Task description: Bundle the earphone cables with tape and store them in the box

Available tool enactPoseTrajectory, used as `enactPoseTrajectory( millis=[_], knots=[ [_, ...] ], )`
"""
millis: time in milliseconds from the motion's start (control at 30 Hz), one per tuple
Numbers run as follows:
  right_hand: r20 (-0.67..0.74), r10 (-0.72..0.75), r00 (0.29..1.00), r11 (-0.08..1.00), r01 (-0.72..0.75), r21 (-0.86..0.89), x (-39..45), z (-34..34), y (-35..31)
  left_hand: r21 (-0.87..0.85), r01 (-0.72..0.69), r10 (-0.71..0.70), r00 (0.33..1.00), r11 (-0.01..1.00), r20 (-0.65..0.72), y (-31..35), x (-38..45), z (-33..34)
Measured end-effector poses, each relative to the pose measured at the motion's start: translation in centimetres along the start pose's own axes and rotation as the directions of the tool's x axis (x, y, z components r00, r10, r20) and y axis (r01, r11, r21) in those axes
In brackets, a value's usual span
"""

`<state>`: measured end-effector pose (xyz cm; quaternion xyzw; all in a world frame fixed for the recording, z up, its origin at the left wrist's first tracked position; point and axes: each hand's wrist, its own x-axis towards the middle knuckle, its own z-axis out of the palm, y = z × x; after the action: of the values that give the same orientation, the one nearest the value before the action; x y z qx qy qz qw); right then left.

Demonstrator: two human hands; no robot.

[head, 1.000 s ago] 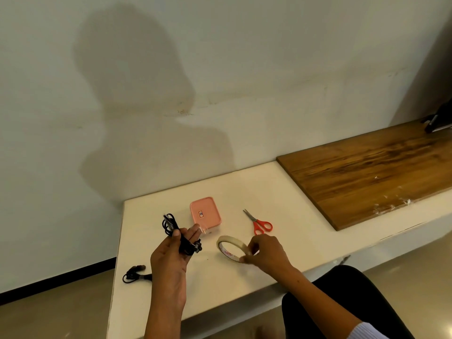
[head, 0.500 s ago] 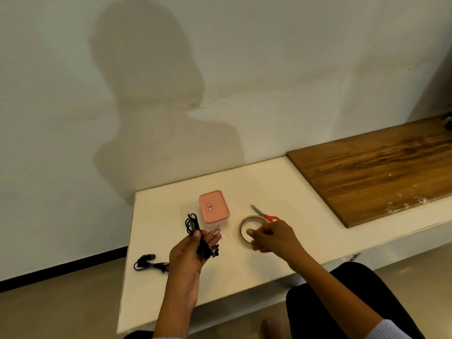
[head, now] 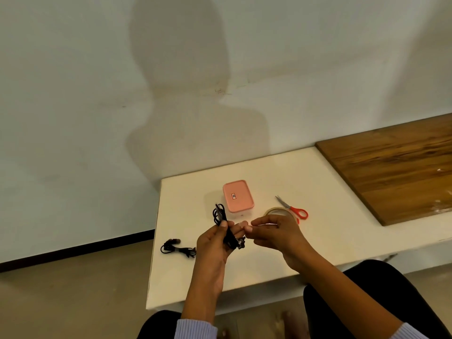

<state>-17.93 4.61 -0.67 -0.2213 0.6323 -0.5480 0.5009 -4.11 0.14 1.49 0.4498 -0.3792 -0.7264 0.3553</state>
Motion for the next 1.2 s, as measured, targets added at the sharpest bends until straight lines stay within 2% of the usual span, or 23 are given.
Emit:
enactPoseTrajectory(
  millis=[100, 200, 267, 400, 533, 667, 800, 867, 1000, 1200],
  knots=[
    [0.004, 0.063, 0.998, 0.996, -0.063, 0.058, 0.0, -0.3, -0.2, -0.003, 0.019, -0.019, 1.000, 1.000, -0.005, 0.0, 0.1, -0.1],
    [0.046, 0.134, 0.990, 0.990, -0.135, 0.037, 0.1, -0.8, -0.5, -0.025, 0.044, -0.044, 0.999, 0.999, -0.005, 0.1, 0.1, -0.2],
    [0.096, 0.163, 0.982, 0.985, -0.167, 0.039, 0.1, -1.2, -0.6, -0.062, 0.063, -0.063, 0.998, 0.996, 0.004, 0.1, 0.2, -0.5],
    [0.205, 0.191, 0.960, 0.962, -0.225, 0.156, 0.5, -1.6, -0.9, -0.168, 0.121, -0.121, 0.993, 0.978, 0.013, 0.4, 0.7, -1.1],
    [0.367, 0.222, 0.903, 0.919, -0.320, 0.231, 0.7, -1.9, -1.5, -0.209, 0.124, -0.130, 0.991, 0.970, -0.013, 0.6, 1.0, -1.7],
    [0.466, 0.271, 0.842, 0.826, -0.452, 0.336, 0.7, -2.0, -1.5, -0.135, 0.093, -0.097, 0.995, 0.986, -0.025, 0.7, 0.9, -2.0],
    [0.432, 0.302, 0.850, 0.770, -0.484, 0.415, 0.8, -1.5, -1.2, -0.038, 0.046, -0.047, 0.998, 0.998, -0.032, 0.8, 0.7, -1.9],
    [0.382, 0.311, 0.870, 0.807, -0.455, 0.378, 0.9, -1.1, -1.0, -0.003, 0.023, -0.023, 1.000, 1.000, -0.020, 0.8, 0.5, -1.8],
    [0.247, 0.187, 0.951, 0.971, -0.218, 0.103, 0.6, -0.5, -0.5, 0.099, -0.028, 0.026, 0.999, 0.995, 0.022, 0.7, 0.2, -1.5],
    [0.157, 0.058, 0.986, 0.995, -0.045, -0.084, 0.4, -0.2, -0.2, 0.212, -0.089, 0.084, 0.996, 0.973, 0.031, 0.0, 0.1, -1.2]
  ],
)
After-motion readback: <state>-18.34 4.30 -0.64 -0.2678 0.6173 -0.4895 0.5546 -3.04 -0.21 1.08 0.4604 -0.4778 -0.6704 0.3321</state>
